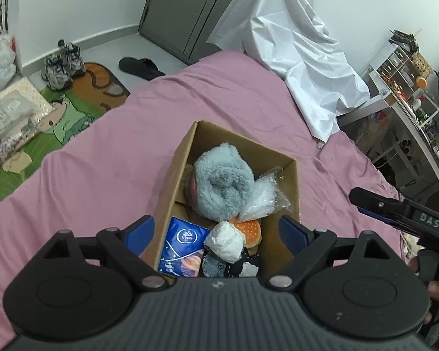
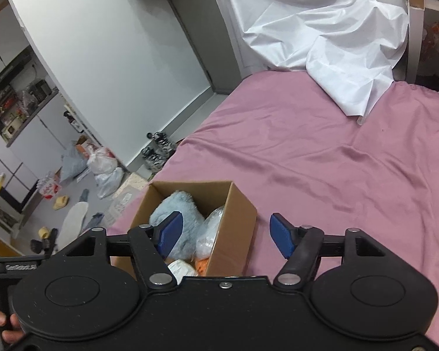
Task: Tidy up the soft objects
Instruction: 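Open both grippers to drop the bundle and fluff bag into the box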
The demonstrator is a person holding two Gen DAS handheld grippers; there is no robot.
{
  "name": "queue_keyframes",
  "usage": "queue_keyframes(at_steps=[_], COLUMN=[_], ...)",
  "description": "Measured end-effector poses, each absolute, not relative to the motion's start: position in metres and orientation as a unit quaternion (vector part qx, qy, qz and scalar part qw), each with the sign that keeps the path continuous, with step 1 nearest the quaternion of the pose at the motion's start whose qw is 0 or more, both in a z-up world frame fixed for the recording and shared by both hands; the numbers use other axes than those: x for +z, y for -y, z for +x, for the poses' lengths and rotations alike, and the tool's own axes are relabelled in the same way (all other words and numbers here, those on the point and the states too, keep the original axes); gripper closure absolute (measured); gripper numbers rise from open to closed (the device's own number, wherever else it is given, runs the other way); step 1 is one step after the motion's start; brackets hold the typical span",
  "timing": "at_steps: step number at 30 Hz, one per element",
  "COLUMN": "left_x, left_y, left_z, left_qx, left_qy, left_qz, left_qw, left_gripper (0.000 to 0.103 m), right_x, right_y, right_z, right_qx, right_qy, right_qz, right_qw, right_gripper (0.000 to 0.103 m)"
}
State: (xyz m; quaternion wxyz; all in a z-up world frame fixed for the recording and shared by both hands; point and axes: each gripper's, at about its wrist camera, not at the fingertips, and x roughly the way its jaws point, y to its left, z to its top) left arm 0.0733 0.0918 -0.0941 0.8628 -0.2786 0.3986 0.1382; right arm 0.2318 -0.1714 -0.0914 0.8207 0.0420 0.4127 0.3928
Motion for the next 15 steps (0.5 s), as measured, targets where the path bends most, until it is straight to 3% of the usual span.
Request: queue_keyframes(at_steps=[15], left_x=[-0.041], left_y=[-0.065], left_z=[0.059], left_qx=[0.140], left_qy=[-0.399], left_qz=[-0.217], left_qw=[0.880], left_gripper=[0.007], right_x=[-0.058], right_y=[0.214], right_z=[0.215], right_qx=[0.413], right_qy=[-0.393], right_qz=[0.046], right_qw=[0.820], right_gripper=[0.016])
